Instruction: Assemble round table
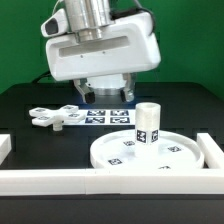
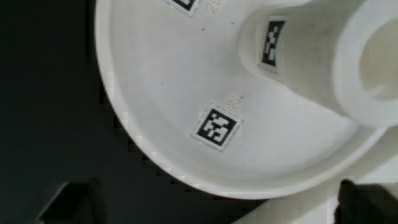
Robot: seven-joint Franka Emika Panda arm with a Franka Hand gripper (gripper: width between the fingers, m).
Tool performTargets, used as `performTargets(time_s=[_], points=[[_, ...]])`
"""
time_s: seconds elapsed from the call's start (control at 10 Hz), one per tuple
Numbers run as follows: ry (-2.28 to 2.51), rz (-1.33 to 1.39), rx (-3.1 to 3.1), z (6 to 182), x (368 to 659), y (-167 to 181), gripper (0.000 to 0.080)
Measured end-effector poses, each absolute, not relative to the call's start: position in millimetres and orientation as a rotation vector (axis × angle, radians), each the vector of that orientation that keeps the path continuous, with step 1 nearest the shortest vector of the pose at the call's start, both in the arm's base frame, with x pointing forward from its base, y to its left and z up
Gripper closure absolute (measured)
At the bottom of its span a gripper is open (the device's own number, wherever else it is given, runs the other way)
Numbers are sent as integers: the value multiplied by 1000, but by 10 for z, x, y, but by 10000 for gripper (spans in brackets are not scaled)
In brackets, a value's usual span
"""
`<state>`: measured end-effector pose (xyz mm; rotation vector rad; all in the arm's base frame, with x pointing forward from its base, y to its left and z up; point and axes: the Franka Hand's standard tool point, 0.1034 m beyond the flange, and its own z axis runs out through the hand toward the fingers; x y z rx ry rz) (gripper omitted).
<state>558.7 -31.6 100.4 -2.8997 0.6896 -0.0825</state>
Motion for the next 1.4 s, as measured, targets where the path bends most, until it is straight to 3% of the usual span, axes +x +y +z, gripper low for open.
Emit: performTargets(time_s=[0.2,0.5,1.1,1.4], points=[[295,-72,-2996,945,5430,-363,150],[-141,-97,-3015,948,5271,-794,150],[-193,-88,-3020,895,5179,-908,150],[-445,-36,-3075,784,4900,-1048,150]])
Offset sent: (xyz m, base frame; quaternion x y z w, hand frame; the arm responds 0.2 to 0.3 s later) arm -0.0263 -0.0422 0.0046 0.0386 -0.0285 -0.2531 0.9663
